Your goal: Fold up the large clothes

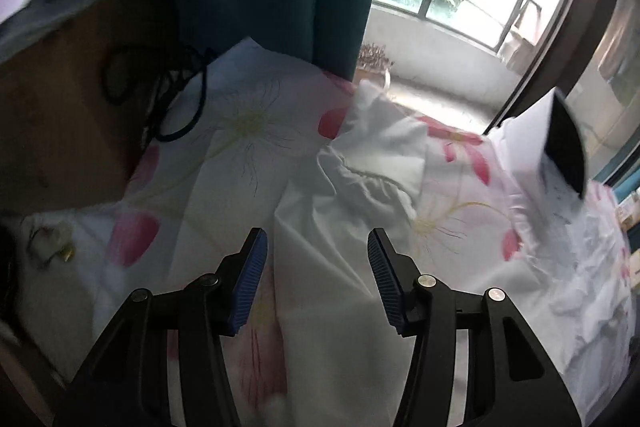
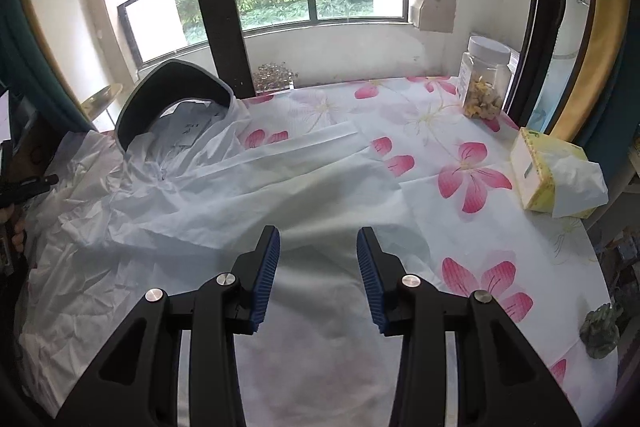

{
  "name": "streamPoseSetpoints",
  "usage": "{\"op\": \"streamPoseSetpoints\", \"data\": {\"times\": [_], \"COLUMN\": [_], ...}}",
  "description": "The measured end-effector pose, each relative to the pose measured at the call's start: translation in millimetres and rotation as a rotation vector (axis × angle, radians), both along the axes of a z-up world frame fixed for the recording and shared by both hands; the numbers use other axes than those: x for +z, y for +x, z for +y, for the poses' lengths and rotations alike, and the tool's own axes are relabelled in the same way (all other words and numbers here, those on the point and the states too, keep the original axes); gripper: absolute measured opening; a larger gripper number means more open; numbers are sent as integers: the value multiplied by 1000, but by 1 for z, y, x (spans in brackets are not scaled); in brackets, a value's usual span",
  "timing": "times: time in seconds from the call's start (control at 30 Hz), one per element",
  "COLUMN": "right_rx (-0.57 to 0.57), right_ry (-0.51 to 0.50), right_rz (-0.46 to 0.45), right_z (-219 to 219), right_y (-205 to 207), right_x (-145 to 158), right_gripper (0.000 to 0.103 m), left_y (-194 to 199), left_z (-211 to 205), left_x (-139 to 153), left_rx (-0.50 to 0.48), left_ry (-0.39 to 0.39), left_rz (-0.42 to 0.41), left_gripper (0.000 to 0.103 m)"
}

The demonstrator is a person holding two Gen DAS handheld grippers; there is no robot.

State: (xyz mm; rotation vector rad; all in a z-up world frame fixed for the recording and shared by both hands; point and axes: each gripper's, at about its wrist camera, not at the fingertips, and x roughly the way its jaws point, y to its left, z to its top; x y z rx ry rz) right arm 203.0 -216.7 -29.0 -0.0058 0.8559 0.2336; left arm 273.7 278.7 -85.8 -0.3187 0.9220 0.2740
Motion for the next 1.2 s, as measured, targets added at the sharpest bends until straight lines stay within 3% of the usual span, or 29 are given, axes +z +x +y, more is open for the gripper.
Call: {"op": "streamPoseSetpoints", "data": {"times": [0.1, 0.13, 0.17, 0.2, 0.23, 0.3, 0.4, 0.6, 0.8, 1.0, 1.2], "right_rx": [-2, -2, -2, -2, -3, -6, -9, 0, 8, 0, -3], "right_ry": [-1, 1, 2, 4, 7, 14, 26, 56, 90, 125, 154], "right_rz": [6, 7, 8, 10, 12, 13, 14, 12, -7, -25, -32], "right_z": [0, 0, -1, -2, -2, -5, -9, -15, -26, -43, -64], "right_y": [2, 3, 3, 3, 3, 4, 3, 1, -3, -7, -12], "right_x": [-1, -2, -2, -2, -3, -3, -4, -4, 2, 7, 6], "right_gripper": [40, 40, 40, 40, 40, 40, 40, 40, 40, 40, 40], "left_y": [13, 15, 16, 17, 15, 10, -7, -50, -87, -105, -115], "left_z": [0, -1, -3, -4, -3, -1, 2, 2, 0, -36, -105], "left_x": [-10, -11, -12, -12, -11, -6, 19, 86, 144, 196, 234], "left_rx": [-17, -22, -29, -33, -31, -14, 60, 184, 262, 214, 96], "left_ry": [10, 24, 37, 46, 38, 20, 73, 167, 205, 249, 292], "left_rz": [38, 34, 33, 43, 34, -3, -94, -282, -428, -519, -591], "left_gripper": [56, 50, 23, 9, 3, 2, 1, 1, 1, 1, 1]}}
